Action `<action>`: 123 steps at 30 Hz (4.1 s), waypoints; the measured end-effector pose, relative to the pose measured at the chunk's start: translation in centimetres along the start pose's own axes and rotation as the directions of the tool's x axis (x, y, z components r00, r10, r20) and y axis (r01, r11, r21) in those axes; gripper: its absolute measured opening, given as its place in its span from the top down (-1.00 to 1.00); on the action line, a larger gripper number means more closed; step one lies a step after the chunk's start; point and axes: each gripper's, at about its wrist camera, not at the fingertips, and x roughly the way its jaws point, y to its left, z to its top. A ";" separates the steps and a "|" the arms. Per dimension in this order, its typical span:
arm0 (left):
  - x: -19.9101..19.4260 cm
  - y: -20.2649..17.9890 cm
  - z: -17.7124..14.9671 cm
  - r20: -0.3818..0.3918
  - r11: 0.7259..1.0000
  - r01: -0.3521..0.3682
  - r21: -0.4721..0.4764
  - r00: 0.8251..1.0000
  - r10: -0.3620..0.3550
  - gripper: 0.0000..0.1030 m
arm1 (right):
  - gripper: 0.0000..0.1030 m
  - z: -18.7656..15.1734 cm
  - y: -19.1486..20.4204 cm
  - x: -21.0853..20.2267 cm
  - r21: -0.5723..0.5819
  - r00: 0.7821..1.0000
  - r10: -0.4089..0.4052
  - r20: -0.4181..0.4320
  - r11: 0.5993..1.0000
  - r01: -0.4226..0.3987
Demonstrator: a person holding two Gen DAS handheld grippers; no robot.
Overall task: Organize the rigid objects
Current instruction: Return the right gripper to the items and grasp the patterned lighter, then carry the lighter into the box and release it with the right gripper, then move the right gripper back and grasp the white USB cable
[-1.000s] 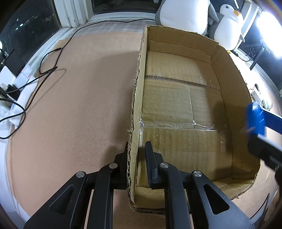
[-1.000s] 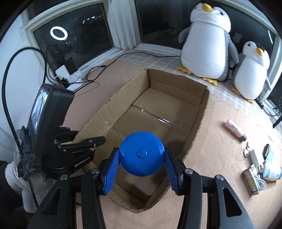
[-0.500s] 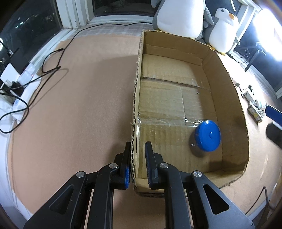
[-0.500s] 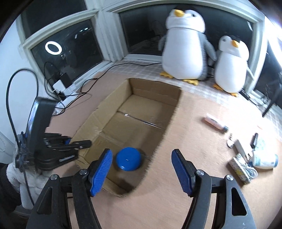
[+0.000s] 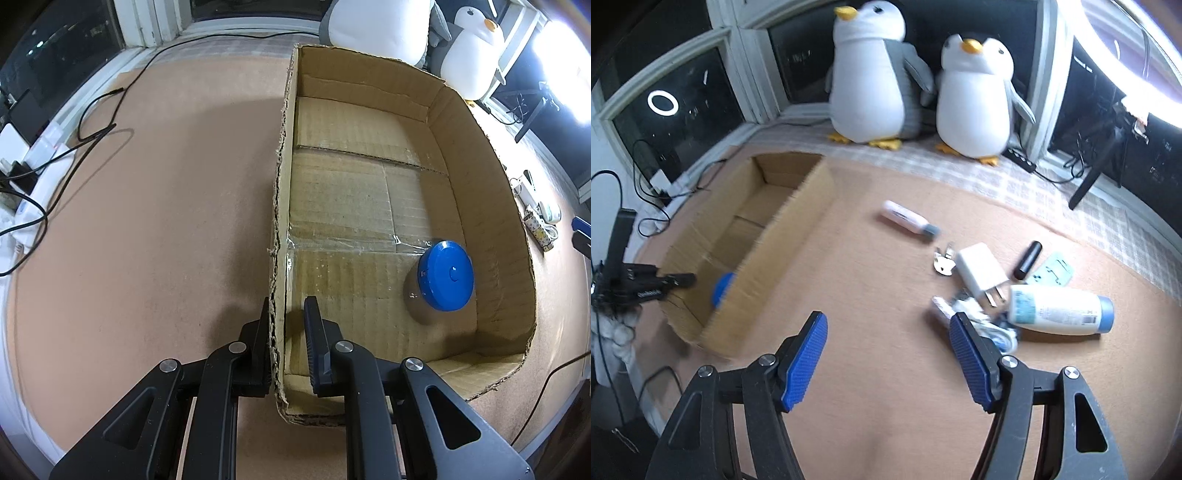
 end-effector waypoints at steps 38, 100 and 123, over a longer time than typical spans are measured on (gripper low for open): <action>0.0 0.2 0.0 0.001 1.000 0.001 0.002 1.000 -0.001 0.75 | 0.44 -0.4 -3.6 8.0 -0.167 0.948 -0.071 -0.310 0.986 0.019; -0.2 0.3 0.1 0.010 1.000 0.009 -0.002 1.000 -0.009 0.75 | 0.59 6.9 20.0 8.3 -0.244 0.976 0.175 -0.129 0.948 -0.202; -0.1 0.3 0.1 0.011 1.000 0.007 0.001 1.000 -0.007 0.75 | 0.03 6.2 11.0 2.1 -0.137 0.986 0.164 -0.013 0.977 -0.164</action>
